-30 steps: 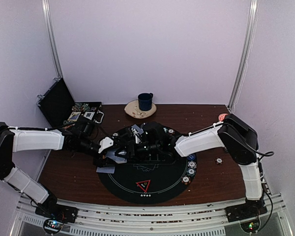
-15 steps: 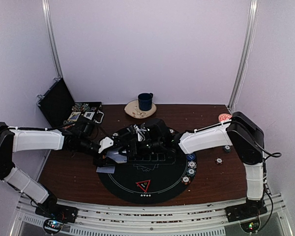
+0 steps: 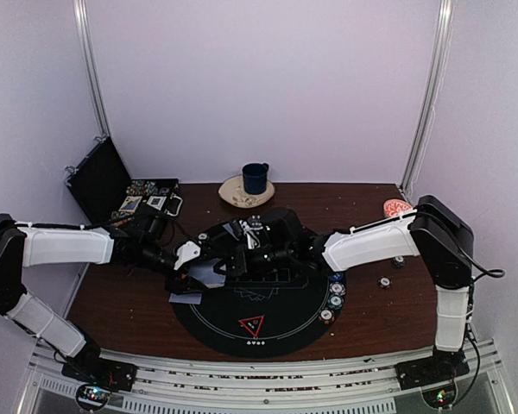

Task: Distribute texas hold em gaming equipment
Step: Pick up the poker card from the face-down deck piles.

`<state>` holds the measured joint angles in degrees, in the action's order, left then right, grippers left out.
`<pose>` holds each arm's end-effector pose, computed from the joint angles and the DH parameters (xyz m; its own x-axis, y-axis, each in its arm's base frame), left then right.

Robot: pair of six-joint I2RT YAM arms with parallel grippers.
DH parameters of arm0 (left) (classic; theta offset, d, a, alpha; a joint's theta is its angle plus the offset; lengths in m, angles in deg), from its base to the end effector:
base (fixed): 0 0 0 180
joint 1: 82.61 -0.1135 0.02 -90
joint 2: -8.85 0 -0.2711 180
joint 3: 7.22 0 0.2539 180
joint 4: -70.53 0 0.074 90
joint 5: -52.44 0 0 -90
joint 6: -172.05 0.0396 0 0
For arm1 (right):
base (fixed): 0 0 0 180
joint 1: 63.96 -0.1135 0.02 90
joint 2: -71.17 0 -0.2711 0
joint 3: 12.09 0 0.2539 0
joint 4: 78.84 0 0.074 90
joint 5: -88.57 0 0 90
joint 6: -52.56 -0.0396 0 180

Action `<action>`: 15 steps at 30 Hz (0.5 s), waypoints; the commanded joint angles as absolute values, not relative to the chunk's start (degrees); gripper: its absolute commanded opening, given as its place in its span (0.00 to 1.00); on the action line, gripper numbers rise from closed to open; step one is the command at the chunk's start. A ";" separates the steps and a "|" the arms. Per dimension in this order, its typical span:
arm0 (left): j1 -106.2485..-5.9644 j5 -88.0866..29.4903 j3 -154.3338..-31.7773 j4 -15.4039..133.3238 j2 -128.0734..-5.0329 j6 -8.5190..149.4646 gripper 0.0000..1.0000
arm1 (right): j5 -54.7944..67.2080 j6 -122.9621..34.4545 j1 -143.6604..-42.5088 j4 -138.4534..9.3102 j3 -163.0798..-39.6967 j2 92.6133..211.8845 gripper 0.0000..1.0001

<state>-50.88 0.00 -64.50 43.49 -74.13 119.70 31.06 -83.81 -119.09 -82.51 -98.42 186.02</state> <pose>0.2250 -0.1675 0.1886 -0.0896 0.6247 -0.7757 0.9921 0.1245 -0.0143 0.2424 0.3850 0.1931 -0.8684 -0.1783 -0.4627 -0.4959 0.3064 0.8126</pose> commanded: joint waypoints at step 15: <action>-51.10 -0.35 -65.60 42.97 -74.88 120.03 0.16 | 27.30 -83.50 -117.37 -79.59 -97.74 186.17 0.26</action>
